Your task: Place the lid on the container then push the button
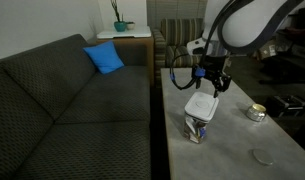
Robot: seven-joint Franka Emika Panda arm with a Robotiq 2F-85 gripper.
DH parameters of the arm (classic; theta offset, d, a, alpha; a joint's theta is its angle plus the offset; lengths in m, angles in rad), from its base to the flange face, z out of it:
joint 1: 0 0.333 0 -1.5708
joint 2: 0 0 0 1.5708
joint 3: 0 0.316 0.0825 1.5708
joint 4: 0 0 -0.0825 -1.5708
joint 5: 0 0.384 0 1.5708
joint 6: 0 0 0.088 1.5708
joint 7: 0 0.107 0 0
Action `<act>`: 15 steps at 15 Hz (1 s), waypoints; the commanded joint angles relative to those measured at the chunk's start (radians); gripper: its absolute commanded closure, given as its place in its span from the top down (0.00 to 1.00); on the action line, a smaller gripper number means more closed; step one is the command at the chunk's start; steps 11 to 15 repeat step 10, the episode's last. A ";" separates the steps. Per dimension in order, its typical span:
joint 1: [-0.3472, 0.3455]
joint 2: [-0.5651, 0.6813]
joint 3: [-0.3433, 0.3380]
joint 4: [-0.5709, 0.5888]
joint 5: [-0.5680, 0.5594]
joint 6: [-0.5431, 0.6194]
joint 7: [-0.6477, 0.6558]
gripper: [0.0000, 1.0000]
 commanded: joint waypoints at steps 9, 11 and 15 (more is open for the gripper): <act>0.010 -0.044 -0.023 -0.062 -0.010 0.049 0.004 1.00; 0.011 -0.045 -0.025 -0.064 -0.011 0.056 0.007 1.00; 0.011 -0.045 -0.025 -0.064 -0.011 0.056 0.007 1.00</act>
